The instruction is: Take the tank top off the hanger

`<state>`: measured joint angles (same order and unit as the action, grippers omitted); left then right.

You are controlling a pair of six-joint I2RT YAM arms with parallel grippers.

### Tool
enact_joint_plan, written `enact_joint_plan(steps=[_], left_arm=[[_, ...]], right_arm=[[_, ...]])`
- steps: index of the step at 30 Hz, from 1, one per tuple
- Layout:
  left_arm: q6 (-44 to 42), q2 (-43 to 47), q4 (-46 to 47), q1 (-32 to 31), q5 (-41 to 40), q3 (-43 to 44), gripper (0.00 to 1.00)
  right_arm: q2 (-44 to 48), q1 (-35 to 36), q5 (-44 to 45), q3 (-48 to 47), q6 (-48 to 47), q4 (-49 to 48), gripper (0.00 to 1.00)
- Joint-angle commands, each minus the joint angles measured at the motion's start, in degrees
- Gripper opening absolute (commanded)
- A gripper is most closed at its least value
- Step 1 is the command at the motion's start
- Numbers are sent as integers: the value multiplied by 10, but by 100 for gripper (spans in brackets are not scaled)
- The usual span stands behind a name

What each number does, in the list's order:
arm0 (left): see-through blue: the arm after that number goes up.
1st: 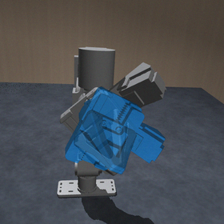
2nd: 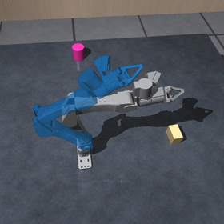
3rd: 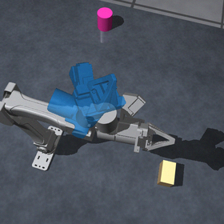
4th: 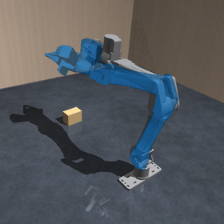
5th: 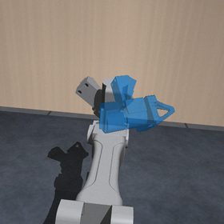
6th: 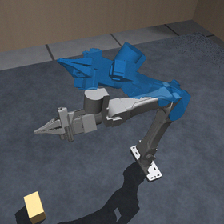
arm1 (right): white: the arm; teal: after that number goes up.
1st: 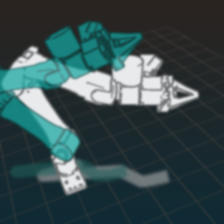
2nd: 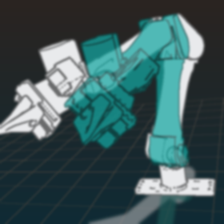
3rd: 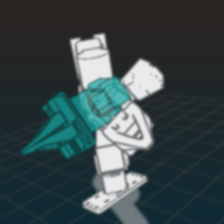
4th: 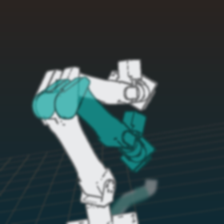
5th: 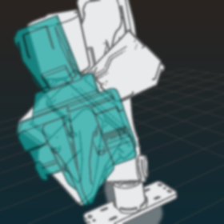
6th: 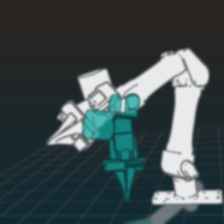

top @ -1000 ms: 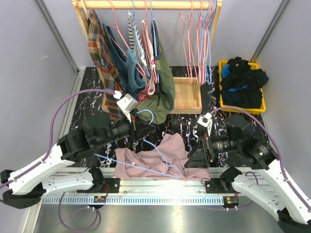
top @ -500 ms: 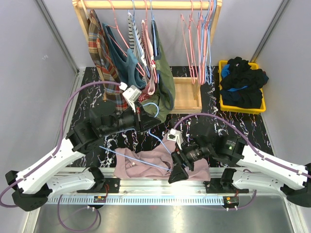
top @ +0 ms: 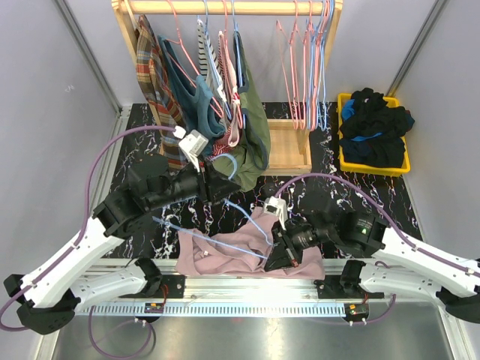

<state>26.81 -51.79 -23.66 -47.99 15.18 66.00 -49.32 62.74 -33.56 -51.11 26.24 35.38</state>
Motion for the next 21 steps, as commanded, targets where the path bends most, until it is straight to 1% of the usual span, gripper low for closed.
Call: enact_joint_plan(steps=[1, 2, 3, 5, 7, 8, 11, 13, 16, 19, 21], left_arm=[[-25, 9, -52, 3, -38, 19, 57], [-25, 16, -55, 3, -75, 17, 73], [-21, 25, -59, 3, -95, 15, 98], [-18, 62, -57, 3, -150, 14, 99], [-14, 111, -43, 3, -189, 14, 99], [-11, 129, -39, 3, -224, 16, 99], [-8, 193, -20, 3, -259, 29, 99], [-6, 224, -24, 3, -265, 39, 99], [3, 254, -38, 3, -263, 52, 99], [18, 286, -39, 3, -266, 32, 99], [27, 304, -43, 3, -275, 7, 99]], right_arm=[[14, 4, 43, -32, -4, 16, 0], [16, 4, 56, -42, -6, 26, 0], [16, 5, 65, -46, -8, 37, 0], [18, 4, 92, -57, -14, 70, 0], [23, 4, 101, -61, -15, 92, 0], [26, 5, 106, -63, -15, 98, 0], [38, 4, 134, -72, -17, 126, 0], [55, 5, 159, -86, -22, 148, 0], [98, 4, 218, -118, -42, 146, 0], [151, 4, 271, -132, -78, 131, 0], [189, 5, 327, -137, -95, 117, 0]])
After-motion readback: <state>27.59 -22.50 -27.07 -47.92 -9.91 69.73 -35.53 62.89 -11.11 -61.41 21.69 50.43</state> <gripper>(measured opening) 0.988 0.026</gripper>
